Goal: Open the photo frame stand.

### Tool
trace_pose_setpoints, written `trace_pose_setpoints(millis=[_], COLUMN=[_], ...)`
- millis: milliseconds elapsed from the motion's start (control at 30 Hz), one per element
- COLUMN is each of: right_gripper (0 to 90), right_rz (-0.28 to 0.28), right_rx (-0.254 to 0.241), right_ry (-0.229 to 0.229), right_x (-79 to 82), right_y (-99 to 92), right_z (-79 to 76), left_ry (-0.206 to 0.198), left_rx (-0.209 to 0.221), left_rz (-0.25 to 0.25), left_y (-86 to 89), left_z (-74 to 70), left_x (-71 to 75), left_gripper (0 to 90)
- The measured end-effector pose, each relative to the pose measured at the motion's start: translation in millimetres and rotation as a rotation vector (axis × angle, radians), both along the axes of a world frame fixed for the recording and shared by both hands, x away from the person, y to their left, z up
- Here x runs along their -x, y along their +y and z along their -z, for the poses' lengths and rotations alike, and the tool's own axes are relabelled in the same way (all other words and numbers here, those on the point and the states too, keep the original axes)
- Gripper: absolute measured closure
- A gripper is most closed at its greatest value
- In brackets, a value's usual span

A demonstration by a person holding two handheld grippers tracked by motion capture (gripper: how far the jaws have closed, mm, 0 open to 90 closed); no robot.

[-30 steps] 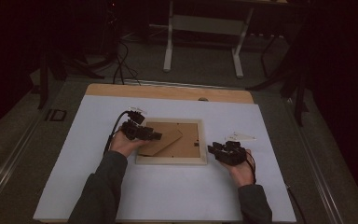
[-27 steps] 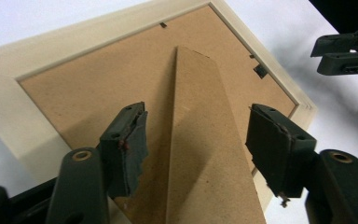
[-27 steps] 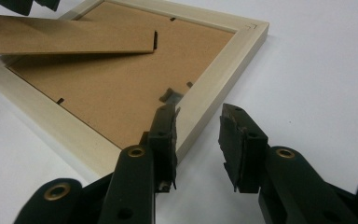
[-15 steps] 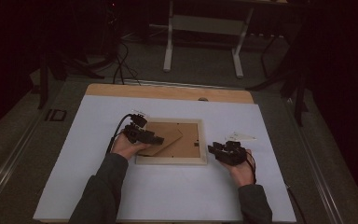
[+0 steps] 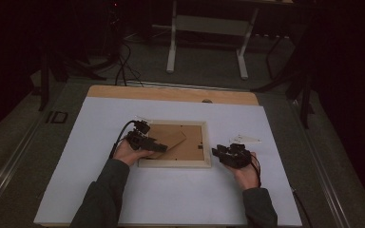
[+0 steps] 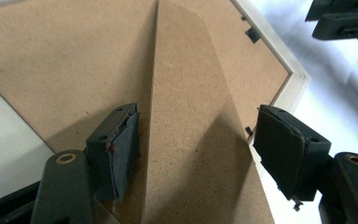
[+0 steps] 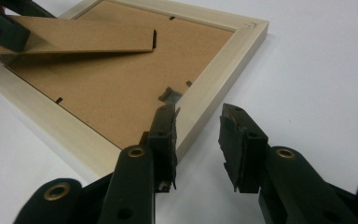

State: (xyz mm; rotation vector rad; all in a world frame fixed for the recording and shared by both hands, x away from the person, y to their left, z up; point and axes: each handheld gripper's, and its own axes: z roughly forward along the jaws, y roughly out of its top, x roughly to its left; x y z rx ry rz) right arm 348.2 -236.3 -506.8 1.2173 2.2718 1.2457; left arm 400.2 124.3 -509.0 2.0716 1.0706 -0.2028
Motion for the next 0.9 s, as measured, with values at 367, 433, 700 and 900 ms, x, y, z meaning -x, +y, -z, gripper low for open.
trace_pose_setpoints(millis=[367,433,700,900], right_gripper=[65.6,65.6,63.9,62.5], right_rz=[-0.001,0.000,-0.004,-0.023], right_rx=[0.002,-0.002,0.017,0.047], right_ry=[0.001,-0.001,-0.004,-0.001], right_x=[-0.5,-0.4,-1.2,-6.1], right_y=[0.5,1.3,8.1,18.1], right_z=[0.2,0.3,0.2,1.9], left_ry=[-0.001,-0.012,-0.047,-0.086], left_rx=[-0.037,-0.050,-0.071,-0.086], left_rz=[0.022,0.024,0.026,0.030], left_y=[-5.0,-6.2,-8.5,-10.5], left_z=[1.9,1.3,-2.2,-7.0], left_x=[2.3,3.0,5.5,7.8], left_gripper=[42.0,42.1,42.3,42.3])
